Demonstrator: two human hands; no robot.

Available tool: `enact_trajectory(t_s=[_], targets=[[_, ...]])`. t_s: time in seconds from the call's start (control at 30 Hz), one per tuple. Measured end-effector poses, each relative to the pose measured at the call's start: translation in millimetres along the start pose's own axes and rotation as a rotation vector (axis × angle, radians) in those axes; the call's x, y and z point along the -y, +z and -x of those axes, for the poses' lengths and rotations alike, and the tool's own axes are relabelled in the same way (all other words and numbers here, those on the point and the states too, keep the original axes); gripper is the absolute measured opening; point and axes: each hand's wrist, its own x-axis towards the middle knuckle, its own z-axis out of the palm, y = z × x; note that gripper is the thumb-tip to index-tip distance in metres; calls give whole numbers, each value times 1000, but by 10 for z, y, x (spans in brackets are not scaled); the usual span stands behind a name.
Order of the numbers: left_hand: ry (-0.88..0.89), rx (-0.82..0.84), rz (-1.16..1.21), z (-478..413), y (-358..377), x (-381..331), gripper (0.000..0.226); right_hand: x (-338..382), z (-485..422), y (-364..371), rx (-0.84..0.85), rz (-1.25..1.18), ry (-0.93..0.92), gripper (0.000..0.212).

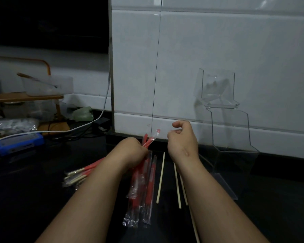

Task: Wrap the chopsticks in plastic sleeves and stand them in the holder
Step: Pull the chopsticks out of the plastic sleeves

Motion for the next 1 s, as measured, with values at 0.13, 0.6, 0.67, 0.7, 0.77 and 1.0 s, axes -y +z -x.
enact_trajectory(t_s=[0.13,0.6,0.67,0.7,0.77,1.0], targets=[[0,-14,-65,-34,70,22,23,1,-3,9,-11,14,-6,26],[16,-20,-257,-74,76,90,31,-13,-21,-18,16,120,-15,26],[34,-42,-298,-71,66,91,25,-22,-21,-51,114,255,-17,24],[40,-52,-316,-69,63,91,23,-29,-20,-62,160,331,-11,21],[39,-52,-349,-65,61,95,22,-52,-17,-61,248,463,23,15],[65,-2,-476,-82,64,127,21,-82,32,101,527,638,169,17]])
